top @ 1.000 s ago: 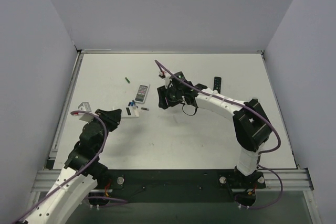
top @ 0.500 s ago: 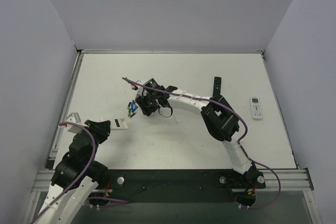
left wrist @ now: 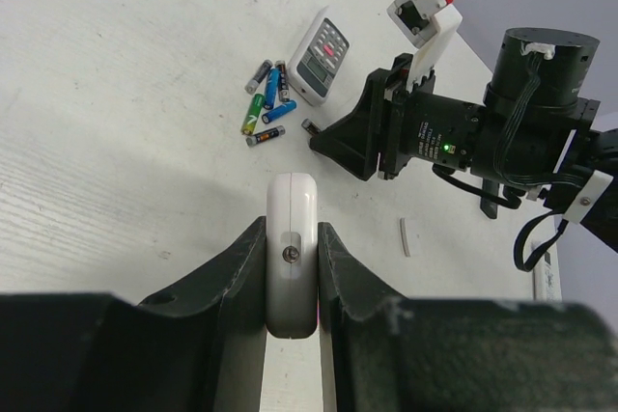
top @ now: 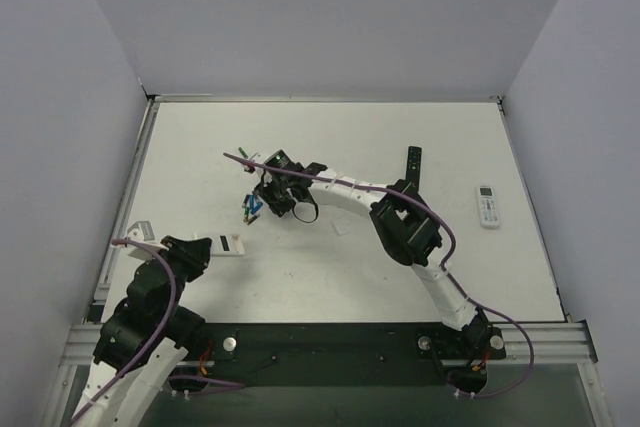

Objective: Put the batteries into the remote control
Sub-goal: Pick up the battery from the center of the board.

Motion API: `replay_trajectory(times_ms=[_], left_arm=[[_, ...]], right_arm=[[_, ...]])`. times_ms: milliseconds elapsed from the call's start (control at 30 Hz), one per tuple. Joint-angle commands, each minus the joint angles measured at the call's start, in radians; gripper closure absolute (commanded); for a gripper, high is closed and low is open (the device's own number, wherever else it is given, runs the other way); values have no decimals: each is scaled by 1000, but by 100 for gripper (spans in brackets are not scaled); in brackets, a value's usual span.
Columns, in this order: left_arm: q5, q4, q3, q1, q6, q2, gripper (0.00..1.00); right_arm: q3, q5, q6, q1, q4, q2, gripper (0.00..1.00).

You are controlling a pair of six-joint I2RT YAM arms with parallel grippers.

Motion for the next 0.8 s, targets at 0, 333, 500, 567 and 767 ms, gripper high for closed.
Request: replay_trajectory(times_ms=[0, 333, 500, 567, 767], left_arm=[[47, 18, 39, 4, 17, -25, 100], [219, 216, -97, 5, -14, -34, 100], [285, 409, -212, 5, -40, 41, 100], [315, 515, -241, 5, -52, 79, 100], [372, 831, -343, 2, -120, 303, 100]], right_arm=[[23, 26, -27, 17, -60, 19, 76], [-231, 32, 15, 20, -46, -185, 100], [-417, 24, 114, -6, -42, -368, 100], [-464, 27, 172, -23, -42, -417, 100], [-610, -25, 321, -58, -57, -580, 100]])
